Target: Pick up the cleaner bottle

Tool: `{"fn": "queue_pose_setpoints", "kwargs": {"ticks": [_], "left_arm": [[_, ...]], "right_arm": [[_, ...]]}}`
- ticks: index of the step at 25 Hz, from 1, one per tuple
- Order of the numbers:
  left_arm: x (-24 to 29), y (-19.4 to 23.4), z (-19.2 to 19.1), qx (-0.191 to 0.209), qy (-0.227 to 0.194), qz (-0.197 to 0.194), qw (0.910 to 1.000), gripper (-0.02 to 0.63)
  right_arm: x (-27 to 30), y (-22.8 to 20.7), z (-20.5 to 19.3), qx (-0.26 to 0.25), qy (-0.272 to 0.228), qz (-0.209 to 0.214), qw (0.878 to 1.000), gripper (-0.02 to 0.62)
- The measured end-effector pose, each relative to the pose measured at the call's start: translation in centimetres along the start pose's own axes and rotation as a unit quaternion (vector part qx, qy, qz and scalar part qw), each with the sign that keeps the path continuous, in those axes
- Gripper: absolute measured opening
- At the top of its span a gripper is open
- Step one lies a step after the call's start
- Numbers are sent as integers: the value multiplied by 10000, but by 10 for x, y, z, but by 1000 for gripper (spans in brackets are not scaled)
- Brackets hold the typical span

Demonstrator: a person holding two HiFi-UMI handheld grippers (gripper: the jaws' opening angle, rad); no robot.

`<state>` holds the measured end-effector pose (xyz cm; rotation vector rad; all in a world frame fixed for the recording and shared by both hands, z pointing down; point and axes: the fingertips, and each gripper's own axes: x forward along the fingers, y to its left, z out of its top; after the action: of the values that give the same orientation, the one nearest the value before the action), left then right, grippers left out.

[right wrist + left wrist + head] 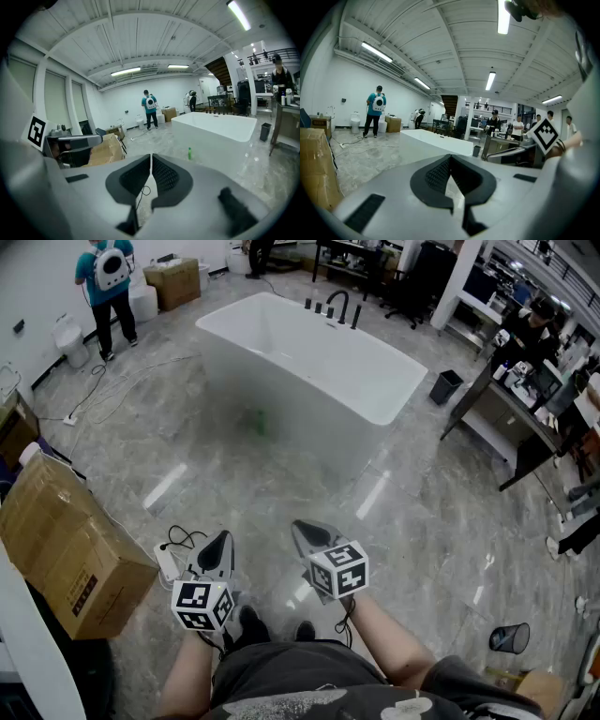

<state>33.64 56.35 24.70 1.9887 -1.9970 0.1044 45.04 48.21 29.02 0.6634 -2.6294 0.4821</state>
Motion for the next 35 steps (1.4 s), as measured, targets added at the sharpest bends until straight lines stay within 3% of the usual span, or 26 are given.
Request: {"fn": "queue_pose_setpoints", "kwargs": {"ticks": [5,12,17,21,24,35], "left_arm": [[0,-10,-1,-105,-57,-89,9999,14],[-2,-14,5,459,-77,-287,9985,14],[-1,1,2,247,-88,-312,9992,14],[-4,13,4,-88,-265,-481,9985,14],[-4,33,9,-93,-249,-455,9986,14],[1,100,14,88,-158,-812,9965,14]], "right_arm": [[-6,-4,-5,-9,17,-12,10000,32],[-5,0,-11,-58,87,3,9999,32],[2,3,-14,-44,141,-44,9999,32],[7,16,-4,-114,6,202,9997,32],[15,12,7,-153,-28,-124,9998,32],[54,20,3,623,-220,-788,9947,34]]}}
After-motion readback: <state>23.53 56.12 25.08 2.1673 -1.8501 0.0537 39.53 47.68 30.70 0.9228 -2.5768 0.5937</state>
